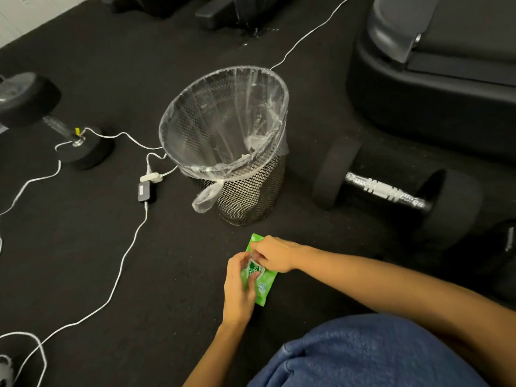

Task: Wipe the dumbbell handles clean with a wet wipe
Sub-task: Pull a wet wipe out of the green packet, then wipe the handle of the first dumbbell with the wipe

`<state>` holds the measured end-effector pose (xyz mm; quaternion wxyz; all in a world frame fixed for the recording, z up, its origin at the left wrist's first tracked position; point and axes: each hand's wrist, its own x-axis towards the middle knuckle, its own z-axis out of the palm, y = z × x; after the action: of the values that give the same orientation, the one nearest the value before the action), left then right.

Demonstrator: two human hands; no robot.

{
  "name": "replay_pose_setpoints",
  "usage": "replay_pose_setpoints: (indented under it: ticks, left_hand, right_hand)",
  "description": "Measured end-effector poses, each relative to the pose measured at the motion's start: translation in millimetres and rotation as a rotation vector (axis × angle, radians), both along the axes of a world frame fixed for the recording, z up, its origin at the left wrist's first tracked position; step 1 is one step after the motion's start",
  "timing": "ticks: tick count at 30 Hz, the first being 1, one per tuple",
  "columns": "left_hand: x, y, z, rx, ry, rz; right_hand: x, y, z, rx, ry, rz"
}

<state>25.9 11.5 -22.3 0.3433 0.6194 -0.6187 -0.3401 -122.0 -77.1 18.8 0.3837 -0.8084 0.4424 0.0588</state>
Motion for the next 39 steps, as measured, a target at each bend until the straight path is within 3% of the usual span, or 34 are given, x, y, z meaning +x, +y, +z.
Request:
replay_pose_setpoints:
  ticks: [9, 13, 18, 22, 26, 31, 33, 37, 39]
  left_hand:
    - [-5.5, -3.2, 0.4, 0.051, -0.084, -0.064]
    - [-36.2, -11.9, 17.2, -0.092, -0.13, -0.094]
    - [-109.9, -39.4, 56.5, -0.297, 0.103, -0.244]
    - [-168.2, -90.7, 90.9, -0.503, 0.111, -0.337]
    - [-211.4, -150.4, 109.8, -0.588, -0.054, -0.34]
    - [-224.6, -184.2, 83.0, -0.472, -0.355, -0.36]
    - [-222.2, -185.6, 72.2, -0.467, -0.389, -0.369]
    - [-222.7, -184.1, 69.5, -0.522, -0.409, -0.319]
    - [-222.8, -183.2, 69.9, -0.533, -0.413, -0.314]
  right_hand:
    - [-62.2, -2.1, 42.1, -0.074, -0.165, -0.228]
    - [-112.4, 6.2, 64.7, -0.067, -0.331, -0.345]
    - [-169.4, 21.9, 79.7, 0.029, -0.587, -0.771]
    - [-211.5, 17.2, 88.4, -0.019, -0.691, -1.014]
    - [-239.3, 3.5, 105.6, -0.181, -0.587, -1.128]
    - [-257.0, -24.2, 112.2, -0.385, -0.343, -1.202]
    - [-259.3, -30.8, 109.7, -0.281, -0.389, -1.274]
    - [-258.0, -35.6, 110.4, 0.122, -0.728, -1.38]
    - [-258.7, -36.0, 109.8, 0.228, -0.836, -1.386]
